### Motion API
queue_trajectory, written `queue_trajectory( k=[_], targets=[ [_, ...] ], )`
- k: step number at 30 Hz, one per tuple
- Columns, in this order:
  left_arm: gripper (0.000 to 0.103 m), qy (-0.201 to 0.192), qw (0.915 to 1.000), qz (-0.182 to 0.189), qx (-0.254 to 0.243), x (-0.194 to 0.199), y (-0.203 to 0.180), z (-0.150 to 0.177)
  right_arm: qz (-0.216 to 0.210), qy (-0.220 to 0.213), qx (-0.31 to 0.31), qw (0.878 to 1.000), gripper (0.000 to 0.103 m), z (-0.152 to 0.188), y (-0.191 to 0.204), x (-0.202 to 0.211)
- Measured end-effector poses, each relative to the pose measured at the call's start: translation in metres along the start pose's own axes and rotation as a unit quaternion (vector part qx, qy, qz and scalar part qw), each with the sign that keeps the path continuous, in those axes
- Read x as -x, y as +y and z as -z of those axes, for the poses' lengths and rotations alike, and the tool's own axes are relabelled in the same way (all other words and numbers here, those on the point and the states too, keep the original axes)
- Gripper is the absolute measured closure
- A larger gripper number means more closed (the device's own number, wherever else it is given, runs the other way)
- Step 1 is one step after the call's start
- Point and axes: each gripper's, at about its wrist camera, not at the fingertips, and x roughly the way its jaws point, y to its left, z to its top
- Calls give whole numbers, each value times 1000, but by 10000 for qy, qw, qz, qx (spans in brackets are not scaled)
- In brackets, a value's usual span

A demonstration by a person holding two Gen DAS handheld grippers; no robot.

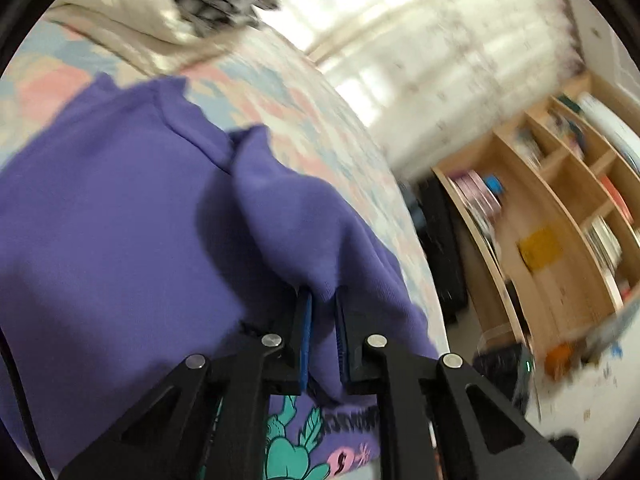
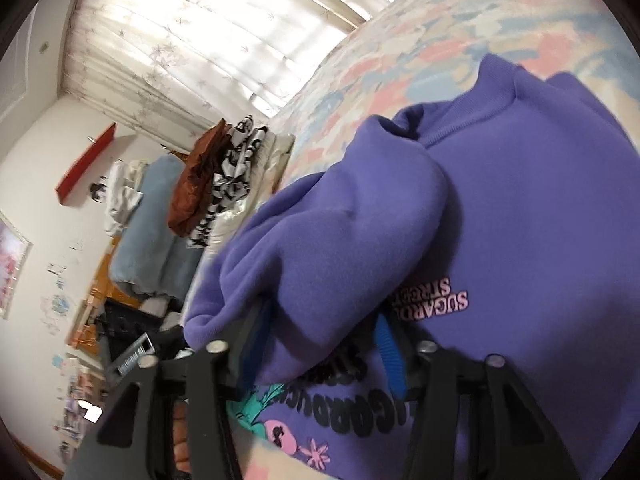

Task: Fold large clothes
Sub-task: 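Press the folded hood edge with both tools and hold it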

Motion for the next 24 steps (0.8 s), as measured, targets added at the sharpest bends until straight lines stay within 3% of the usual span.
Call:
queue_trajectory(
  k=[1,2,5,7,10,12,14,15,17,19,22,24],
  targets=[
    [98,-58,9999,-83,62,5,-2,-1,120,7,20,9999,83,-1,3,-2],
    [98,-83,9997,-195,76,7,-4,-2,257,13,8,9997,87,-2,6,-3],
    [99,-33,9976,-693,83,18,-15,0,684,-22,-180,9975,90,0,14,1],
    [99,117,9925,-1216,-23,24,-26,4,923,27,-349,9951,90,1,22,7],
    [99,547,9764,-2088,-110,27,-27,17,1243,190,-435,9911,91,9,36,17],
    [102,694,9670,-2443,-203,23,-21,24,1452,323,-378,9882,91,20,38,17],
    [103,784,9514,-2971,-196,15,-2,33,1868,443,-156,9813,91,32,35,10],
    [103,862,9512,-2960,-90,13,10,34,2074,542,-134,9767,91,39,25,2],
    [103,840,9579,-2741,150,16,24,36,1945,566,-379,9785,91,46,6,0],
    [103,833,9616,-2615,48,20,22,35,1781,541,-424,9816,91,48,1,5],
    [97,812,9742,-2105,8,27,21,33,1624,608,-266,9845,82,48,6,14],
    [88,758,9847,-1563,145,32,23,30,1437,631,-334,9870,76,49,3,21]
  ],
)
